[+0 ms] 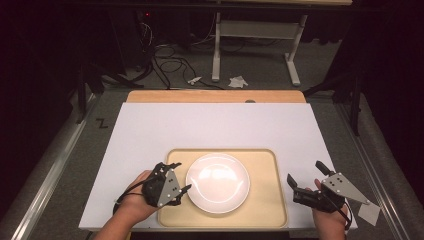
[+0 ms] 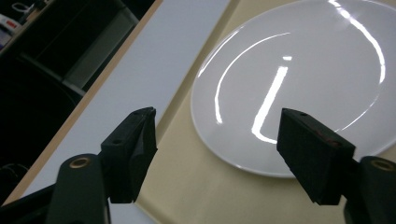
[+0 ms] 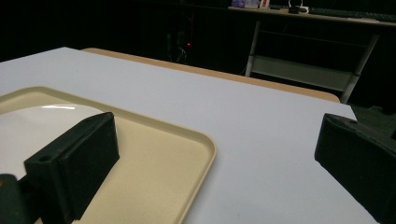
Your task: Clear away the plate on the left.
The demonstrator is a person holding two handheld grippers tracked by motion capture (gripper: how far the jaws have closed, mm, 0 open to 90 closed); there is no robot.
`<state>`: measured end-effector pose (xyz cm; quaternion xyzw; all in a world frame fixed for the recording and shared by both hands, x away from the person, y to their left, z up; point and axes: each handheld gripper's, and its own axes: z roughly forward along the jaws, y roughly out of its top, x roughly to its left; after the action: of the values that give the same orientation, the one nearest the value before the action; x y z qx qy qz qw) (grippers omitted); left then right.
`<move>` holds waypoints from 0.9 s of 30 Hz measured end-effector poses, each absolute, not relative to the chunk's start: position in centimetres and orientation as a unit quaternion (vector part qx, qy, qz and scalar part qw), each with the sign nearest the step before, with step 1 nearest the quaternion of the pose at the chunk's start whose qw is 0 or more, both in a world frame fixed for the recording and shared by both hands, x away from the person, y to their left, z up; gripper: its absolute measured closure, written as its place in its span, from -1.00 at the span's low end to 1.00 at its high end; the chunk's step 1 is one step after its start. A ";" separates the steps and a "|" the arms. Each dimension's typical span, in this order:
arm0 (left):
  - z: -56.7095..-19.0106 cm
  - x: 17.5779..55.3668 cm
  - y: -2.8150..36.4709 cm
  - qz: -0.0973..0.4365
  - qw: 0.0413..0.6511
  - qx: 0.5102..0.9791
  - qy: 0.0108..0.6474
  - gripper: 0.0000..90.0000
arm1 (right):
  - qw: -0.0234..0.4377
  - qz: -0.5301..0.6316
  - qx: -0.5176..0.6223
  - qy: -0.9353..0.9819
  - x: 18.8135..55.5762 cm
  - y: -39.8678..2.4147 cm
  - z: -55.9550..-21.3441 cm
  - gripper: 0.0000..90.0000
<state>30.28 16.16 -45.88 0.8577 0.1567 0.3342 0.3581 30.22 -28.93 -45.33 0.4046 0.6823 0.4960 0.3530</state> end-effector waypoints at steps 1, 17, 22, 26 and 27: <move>-45.9 30.4 16.5 0.336 0.360 0.855 0.165 -0.40 | 0.353 0.496 0.405 0.682 30.2 -28.9 -45.3 -0.99; -44.7 31.9 27.2 0.317 0.457 0.744 0.370 -0.88 | 0.353 0.500 0.404 0.680 30.2 -29.0 -45.3 -0.99; -45.4 31.8 29.7 0.297 0.479 0.709 0.424 -1.00 | 0.354 0.499 0.405 0.680 30.2 -29.1 -45.3 -0.99; -45.7 32.0 30.5 0.282 0.495 0.693 0.441 -1.00 | 0.357 0.500 0.408 0.676 29.9 -29.1 -45.1 -0.99; -45.7 32.1 30.4 0.284 0.495 0.695 0.438 -1.00 | 0.356 0.499 0.407 0.677 29.9 -29.1 -45.1 -0.99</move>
<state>32.13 30.37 -45.70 0.6951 0.4377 0.2835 0.4948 29.90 -29.09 -45.11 0.4068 0.6775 0.4987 0.3561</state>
